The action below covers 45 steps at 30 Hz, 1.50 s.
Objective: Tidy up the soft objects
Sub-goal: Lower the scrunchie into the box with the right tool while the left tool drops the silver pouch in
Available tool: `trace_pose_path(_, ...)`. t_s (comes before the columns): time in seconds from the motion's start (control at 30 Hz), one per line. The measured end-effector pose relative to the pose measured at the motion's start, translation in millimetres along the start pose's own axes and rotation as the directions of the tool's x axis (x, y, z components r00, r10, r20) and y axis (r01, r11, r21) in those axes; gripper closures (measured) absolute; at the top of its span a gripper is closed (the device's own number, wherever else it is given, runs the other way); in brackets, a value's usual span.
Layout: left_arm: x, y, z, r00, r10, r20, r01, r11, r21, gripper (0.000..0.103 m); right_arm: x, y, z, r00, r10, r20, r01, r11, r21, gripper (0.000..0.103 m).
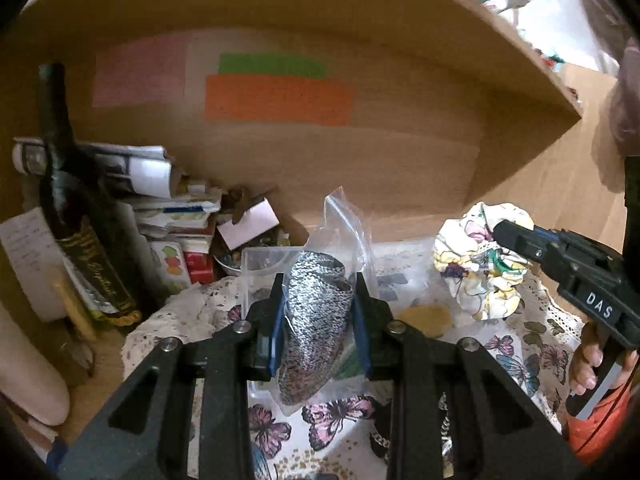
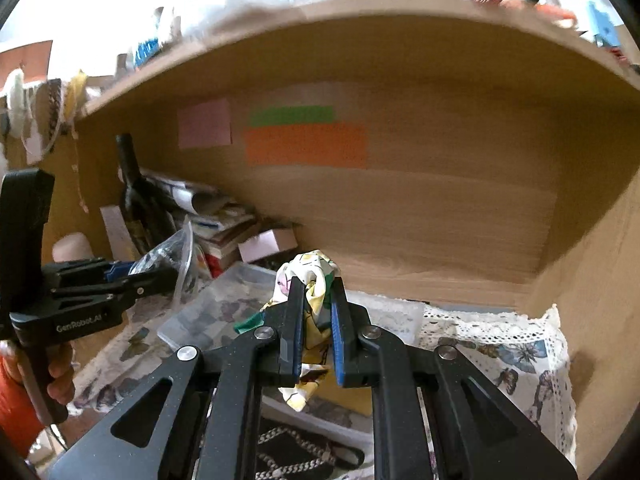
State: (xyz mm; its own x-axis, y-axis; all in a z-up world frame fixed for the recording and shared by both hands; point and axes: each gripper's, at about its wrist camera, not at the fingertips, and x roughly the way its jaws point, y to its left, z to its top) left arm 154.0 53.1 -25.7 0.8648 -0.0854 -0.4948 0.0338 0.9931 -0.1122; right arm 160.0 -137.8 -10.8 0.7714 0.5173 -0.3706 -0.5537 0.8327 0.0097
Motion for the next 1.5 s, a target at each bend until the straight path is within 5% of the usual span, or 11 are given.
trace_pose_path(0.23,45.1,-1.5,-6.4,0.996,0.02,-0.084,-0.016,0.999,0.049,0.074,44.0,3.0,-13.5,0.99,-0.004,-0.142,-0.005,0.998,-0.067,0.092)
trace_pose_path(0.53,84.1,-5.8,-22.9,0.975,0.021,-0.22,-0.005,0.997,0.076,0.074,83.0,-0.8,-40.4,0.951,0.014,-0.31,-0.038,0.997,-0.072,0.092)
trace_pose_path(0.67,86.8,-7.9,-25.0,0.969,0.039,-0.244,-0.019,0.996,0.083,0.07,89.0,0.0,-44.0,0.941,0.01,-0.338,-0.038,0.996,-0.076,0.083)
trace_pose_path(0.83,73.5,-8.6,-21.0,0.976,0.04,-0.214,-0.025,0.997,0.076,0.056,80.0,-0.1,-37.8,0.955,-0.036,-0.294,0.01,0.996,-0.088,0.052)
trace_pose_path(1.0,46.2,-11.0,-9.2,0.988,0.036,-0.151,-0.025,0.997,0.072,0.045,57.4,-2.5,-24.9,0.973,-0.031,-0.229,0.014,0.997,-0.077,0.05)
trace_pose_path(1.33,-19.9,-9.9,-2.2,0.999,0.045,-0.017,-0.044,0.998,0.05,0.011,-10.1,1.5,-12.2,0.997,-0.023,-0.067,0.02,0.999,-0.042,0.019)
trace_pose_path(1.5,-42.7,-4.8,-13.2,0.998,0.068,0.01,-0.068,0.997,0.032,0.003,-33.1,1.6,-18.5,0.999,-0.031,-0.037,0.03,0.999,-0.018,0.018)
